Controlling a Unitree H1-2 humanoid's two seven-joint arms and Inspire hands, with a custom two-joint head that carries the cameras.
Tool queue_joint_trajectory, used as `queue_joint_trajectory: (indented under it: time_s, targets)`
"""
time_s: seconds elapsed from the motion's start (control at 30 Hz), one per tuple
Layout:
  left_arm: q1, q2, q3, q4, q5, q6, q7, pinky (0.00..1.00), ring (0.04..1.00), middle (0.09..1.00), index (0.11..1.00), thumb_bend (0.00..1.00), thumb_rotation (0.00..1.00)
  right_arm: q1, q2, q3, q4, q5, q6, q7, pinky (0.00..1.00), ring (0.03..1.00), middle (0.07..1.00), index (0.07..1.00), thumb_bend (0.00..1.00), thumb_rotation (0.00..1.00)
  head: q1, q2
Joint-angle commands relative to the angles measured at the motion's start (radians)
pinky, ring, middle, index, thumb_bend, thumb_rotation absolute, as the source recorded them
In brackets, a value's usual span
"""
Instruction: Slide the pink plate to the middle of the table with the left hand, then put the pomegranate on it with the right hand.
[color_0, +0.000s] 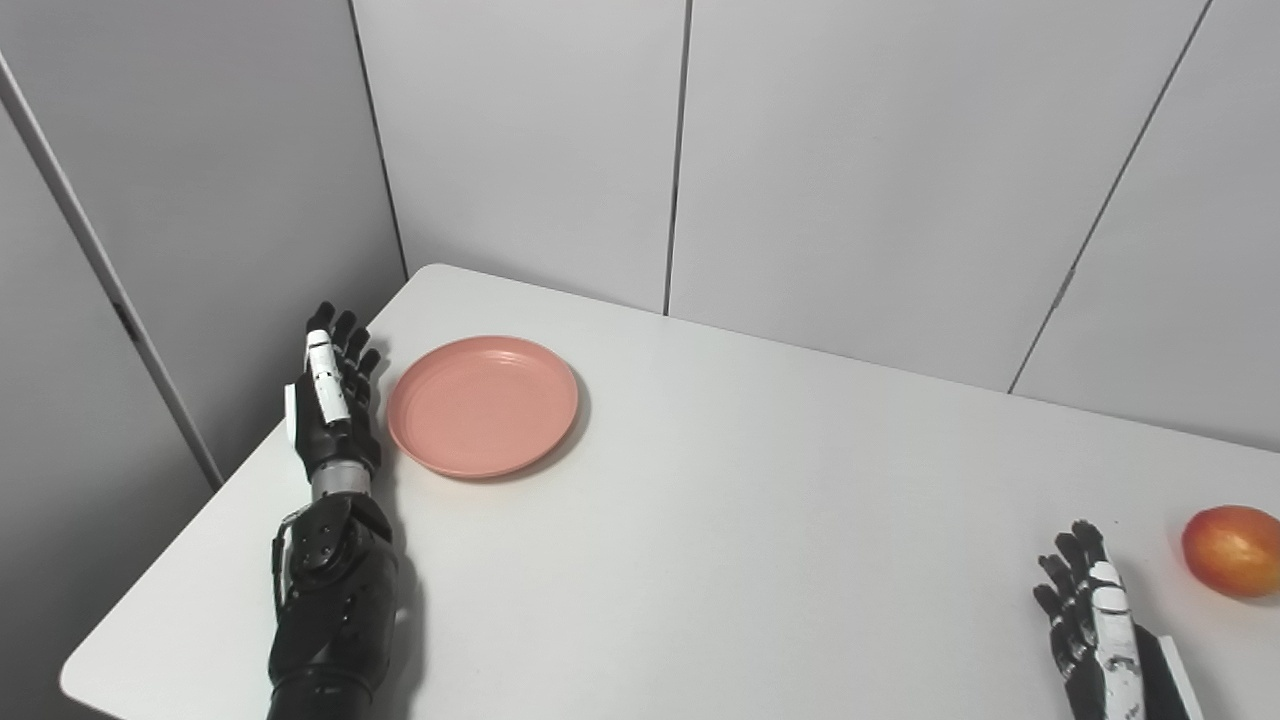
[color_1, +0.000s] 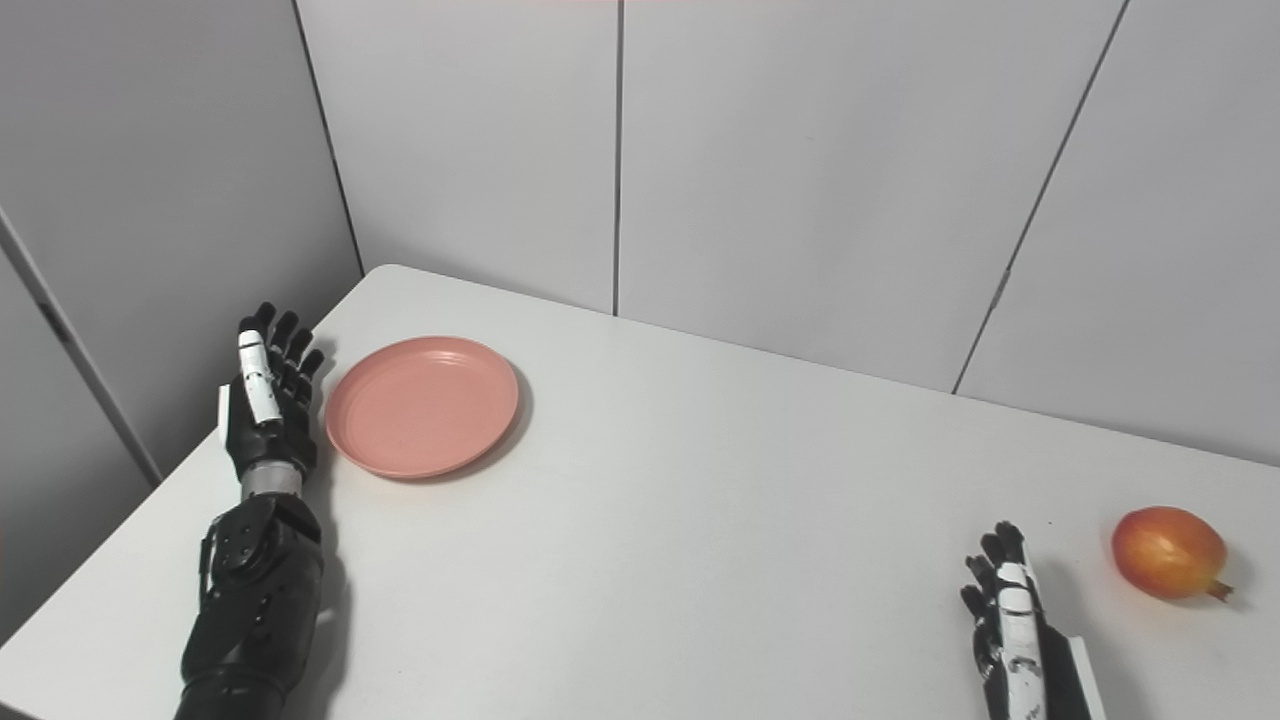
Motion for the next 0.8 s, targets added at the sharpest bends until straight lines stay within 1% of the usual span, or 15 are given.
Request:
queue_joint_trajectory:
  time_s: [0.0, 0.13, 0.2, 0.27, 0.37, 0.43, 0.53, 0.67, 0.77]
  targets:
    - [-0.013, 0.004, -0.008, 0.023, 0.006, 0.02, -0.001, 0.91, 0.914, 0.916, 0.894, 0.37, 1.0, -0.022, -0.001, -0.005, -0.027, 0.008, -0.009, 0.0, 1.0, 1.0, 1.0, 1.0, 0.19, 1.0, 0.002, 0.001]
    - [-0.012, 0.01, -0.025, 0.041, 0.001, 0.028, -0.031, 0.89, 0.904, 0.912, 0.894, 0.37, 1.0, -0.023, 0.001, -0.005, -0.024, 0.012, -0.012, 0.001, 1.0, 1.0, 1.0, 1.0, 0.18, 1.0, -0.004, 0.003]
    - [-0.009, 0.01, -0.032, 0.037, -0.001, 0.036, -0.037, 0.88, 0.892, 0.9, 0.882, 0.38, 1.0, -0.023, 0.0, -0.004, -0.021, 0.012, -0.014, 0.003, 1.0, 1.0, 1.0, 1.0, 0.19, 1.0, -0.004, 0.003]
    - [-0.003, 0.007, -0.04, 0.026, -0.016, 0.054, -0.061, 0.87, 0.886, 0.893, 0.878, 0.37, 1.0, -0.023, 0.002, -0.004, -0.023, 0.008, -0.01, -0.001, 1.0, 1.0, 1.0, 1.0, 0.19, 1.0, -0.007, 0.004]
    - [0.004, 0.004, -0.048, 0.013, -0.033, 0.087, -0.096, 0.89, 0.894, 0.901, 0.894, 0.37, 1.0, -0.022, 0.002, -0.003, -0.024, 0.009, -0.011, 0.001, 1.0, 1.0, 1.0, 1.0, 0.19, 1.0, -0.009, 0.005]
    - [0.007, 0.002, -0.053, 0.007, -0.037, 0.101, -0.11, 0.88, 0.886, 0.892, 0.889, 0.39, 0.99, -0.022, 0.002, -0.003, -0.024, 0.012, -0.01, 0.002, 1.0, 1.0, 1.0, 1.0, 0.18, 1.0, -0.011, 0.006]
    - [0.012, -0.005, -0.066, -0.013, -0.04, 0.122, -0.119, 0.91, 0.901, 0.9, 0.899, 0.4, 1.0, -0.022, 0.002, -0.002, -0.024, 0.01, -0.004, 0.0, 1.0, 1.0, 1.0, 1.0, 0.19, 1.0, -0.011, 0.006]
    - [0.011, -0.009, -0.081, -0.013, -0.032, 0.119, -0.136, 0.95, 0.924, 0.92, 0.911, 0.36, 1.0, -0.022, 0.001, 0.001, -0.022, 0.011, -0.015, 0.007, 1.0, 1.0, 1.0, 1.0, 0.2, 1.0, -0.017, 0.009]
    - [0.009, -0.014, -0.091, -0.014, -0.025, 0.118, -0.139, 0.94, 0.918, 0.919, 0.903, 0.34, 1.0, -0.022, 0.001, 0.001, -0.019, 0.009, -0.019, 0.005, 1.0, 1.0, 1.0, 1.0, 0.21, 1.0, -0.017, 0.01]
